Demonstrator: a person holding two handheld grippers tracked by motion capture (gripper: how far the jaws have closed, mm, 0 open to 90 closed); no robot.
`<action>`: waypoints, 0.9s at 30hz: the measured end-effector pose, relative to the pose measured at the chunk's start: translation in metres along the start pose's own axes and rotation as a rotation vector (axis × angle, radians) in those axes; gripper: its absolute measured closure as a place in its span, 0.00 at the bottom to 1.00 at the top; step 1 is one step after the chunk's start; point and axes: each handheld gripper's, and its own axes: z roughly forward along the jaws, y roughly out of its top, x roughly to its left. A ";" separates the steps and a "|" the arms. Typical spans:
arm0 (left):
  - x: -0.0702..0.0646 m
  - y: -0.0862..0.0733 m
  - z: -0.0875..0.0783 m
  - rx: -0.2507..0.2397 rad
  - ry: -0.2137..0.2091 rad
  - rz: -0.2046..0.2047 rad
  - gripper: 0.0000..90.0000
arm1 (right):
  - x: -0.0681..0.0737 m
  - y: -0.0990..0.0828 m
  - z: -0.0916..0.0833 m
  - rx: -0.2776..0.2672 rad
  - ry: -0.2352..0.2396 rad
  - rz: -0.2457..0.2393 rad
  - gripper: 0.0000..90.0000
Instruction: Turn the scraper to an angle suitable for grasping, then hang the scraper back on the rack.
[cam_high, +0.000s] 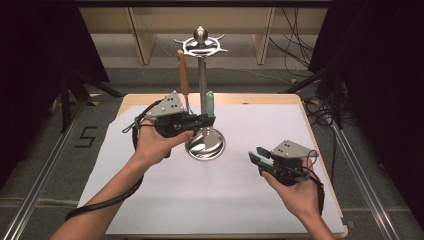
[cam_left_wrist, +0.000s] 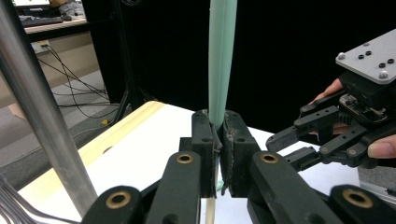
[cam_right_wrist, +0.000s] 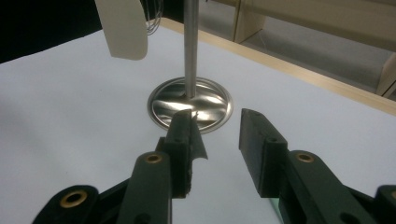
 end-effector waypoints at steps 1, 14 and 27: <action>0.000 0.000 0.000 0.000 0.000 0.000 0.94 | 0.000 0.000 0.000 0.000 0.000 0.000 0.73; 0.009 0.020 -0.003 0.007 0.038 0.001 0.94 | -0.005 -0.003 -0.007 0.003 -0.024 0.005 0.73; 0.014 0.030 -0.001 0.011 0.043 -0.036 0.94 | -0.006 -0.005 -0.010 0.009 -0.032 0.037 0.74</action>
